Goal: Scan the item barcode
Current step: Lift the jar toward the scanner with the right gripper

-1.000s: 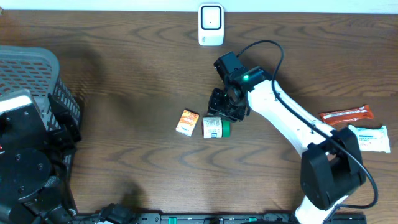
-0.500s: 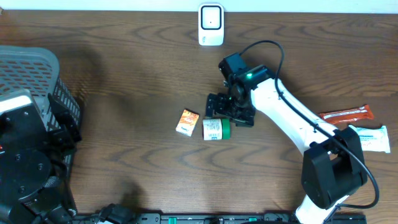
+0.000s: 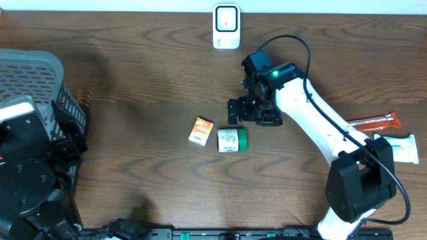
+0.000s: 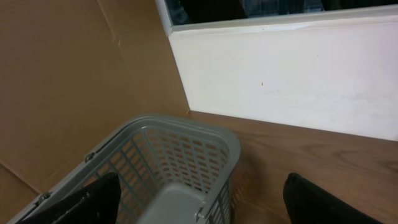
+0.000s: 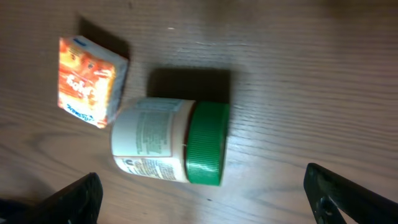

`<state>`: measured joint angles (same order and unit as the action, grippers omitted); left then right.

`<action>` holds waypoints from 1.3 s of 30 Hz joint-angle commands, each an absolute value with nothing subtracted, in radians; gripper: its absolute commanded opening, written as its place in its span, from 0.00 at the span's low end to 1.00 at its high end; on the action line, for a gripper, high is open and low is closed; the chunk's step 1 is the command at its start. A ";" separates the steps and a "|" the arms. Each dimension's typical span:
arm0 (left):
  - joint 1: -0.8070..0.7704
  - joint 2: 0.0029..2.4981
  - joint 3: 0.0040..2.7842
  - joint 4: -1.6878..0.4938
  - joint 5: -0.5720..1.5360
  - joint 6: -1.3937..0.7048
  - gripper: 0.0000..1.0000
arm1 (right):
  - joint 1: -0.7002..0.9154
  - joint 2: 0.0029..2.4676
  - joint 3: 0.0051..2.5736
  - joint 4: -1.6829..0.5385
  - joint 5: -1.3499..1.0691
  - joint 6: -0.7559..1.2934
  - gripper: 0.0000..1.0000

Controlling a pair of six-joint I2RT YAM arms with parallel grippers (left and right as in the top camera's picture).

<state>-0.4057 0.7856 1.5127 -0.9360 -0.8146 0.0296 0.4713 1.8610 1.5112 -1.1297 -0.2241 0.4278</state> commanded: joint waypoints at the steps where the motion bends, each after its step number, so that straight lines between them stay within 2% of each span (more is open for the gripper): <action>1: -0.402 0.788 1.509 -0.935 -0.823 0.028 0.84 | 0.506 1.877 1.597 -1.172 -0.152 0.380 0.99; 9: -0.402 0.788 1.509 -0.935 -0.823 0.028 0.84 | 0.552 2.069 1.879 -1.373 -0.130 0.385 0.99; 14: -0.402 0.788 1.509 -0.935 -0.823 0.028 0.84 | 0.571 2.198 2.024 -1.519 -0.077 0.499 0.99; 20: -0.402 0.788 1.509 -0.935 -0.824 0.028 0.84 | 0.571 2.205 2.043 -1.584 -0.165 0.565 0.99; 28: -0.402 0.788 1.509 -0.935 -0.824 0.028 0.84 | 0.567 2.205 2.056 -1.702 -0.143 0.608 0.99; 31: -0.402 0.788 1.509 -0.935 -0.824 0.028 0.84 | 0.572 2.205 2.053 -1.701 -0.210 0.577 0.99; 39: -0.402 0.788 1.509 -0.935 -0.823 0.028 0.84 | 0.576 2.206 2.062 -1.655 -0.191 0.575 0.99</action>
<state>-0.4057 0.7856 1.5127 -0.9356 -0.8146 0.0296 0.5674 2.2124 2.0418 -1.6726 -0.2012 0.5770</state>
